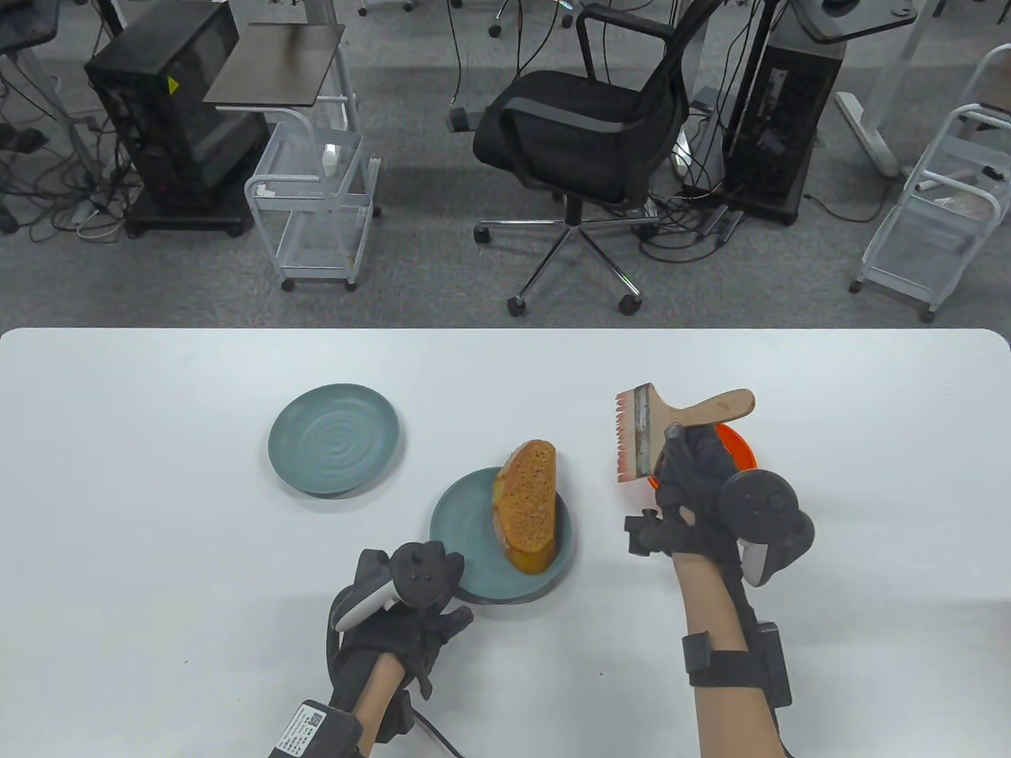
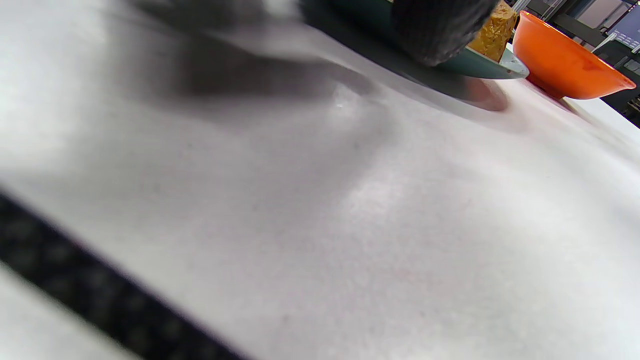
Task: Dip brush into ketchup and spread onto bread slice
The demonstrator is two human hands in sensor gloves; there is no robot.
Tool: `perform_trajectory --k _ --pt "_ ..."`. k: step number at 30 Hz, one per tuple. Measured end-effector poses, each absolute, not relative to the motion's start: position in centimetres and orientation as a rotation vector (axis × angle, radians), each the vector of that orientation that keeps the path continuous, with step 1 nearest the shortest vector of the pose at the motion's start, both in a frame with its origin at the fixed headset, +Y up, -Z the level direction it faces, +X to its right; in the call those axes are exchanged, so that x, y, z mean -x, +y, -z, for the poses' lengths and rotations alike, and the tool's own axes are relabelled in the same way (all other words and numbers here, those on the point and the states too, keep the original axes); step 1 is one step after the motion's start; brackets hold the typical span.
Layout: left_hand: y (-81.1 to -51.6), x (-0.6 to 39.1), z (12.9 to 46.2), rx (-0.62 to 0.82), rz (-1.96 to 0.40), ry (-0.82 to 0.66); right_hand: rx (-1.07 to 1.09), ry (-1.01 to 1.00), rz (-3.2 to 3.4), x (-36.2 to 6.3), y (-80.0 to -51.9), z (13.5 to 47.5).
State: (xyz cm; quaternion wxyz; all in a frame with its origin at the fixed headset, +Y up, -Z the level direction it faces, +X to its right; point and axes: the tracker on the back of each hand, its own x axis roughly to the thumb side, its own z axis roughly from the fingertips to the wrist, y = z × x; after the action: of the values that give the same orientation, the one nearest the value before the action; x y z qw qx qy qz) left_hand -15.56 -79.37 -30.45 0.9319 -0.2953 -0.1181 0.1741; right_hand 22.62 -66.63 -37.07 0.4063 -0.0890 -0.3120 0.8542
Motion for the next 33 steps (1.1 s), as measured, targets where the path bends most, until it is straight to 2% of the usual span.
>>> perform_trajectory --k 5,12,25,30,33 --pt "-79.3 15.6 30.6 0.62 -0.366 -0.24 0.303 -0.775 -2.4 -25.7 -65.3 39.1" --pt "-79.4 15.6 30.6 0.62 -0.375 -0.252 0.36 -0.616 -2.585 -25.9 -67.1 41.1" --pt "-79.4 15.5 30.6 0.619 -0.368 -0.255 0.356 -0.587 -2.738 -24.2 -69.4 41.8" --pt "-79.4 15.5 30.6 0.62 -0.37 -0.257 0.349 -0.609 -2.733 -24.0 -69.1 41.7" --pt "-79.4 15.5 30.6 0.62 -0.366 -0.257 0.332 -0.649 -2.717 -24.0 -67.8 41.1"
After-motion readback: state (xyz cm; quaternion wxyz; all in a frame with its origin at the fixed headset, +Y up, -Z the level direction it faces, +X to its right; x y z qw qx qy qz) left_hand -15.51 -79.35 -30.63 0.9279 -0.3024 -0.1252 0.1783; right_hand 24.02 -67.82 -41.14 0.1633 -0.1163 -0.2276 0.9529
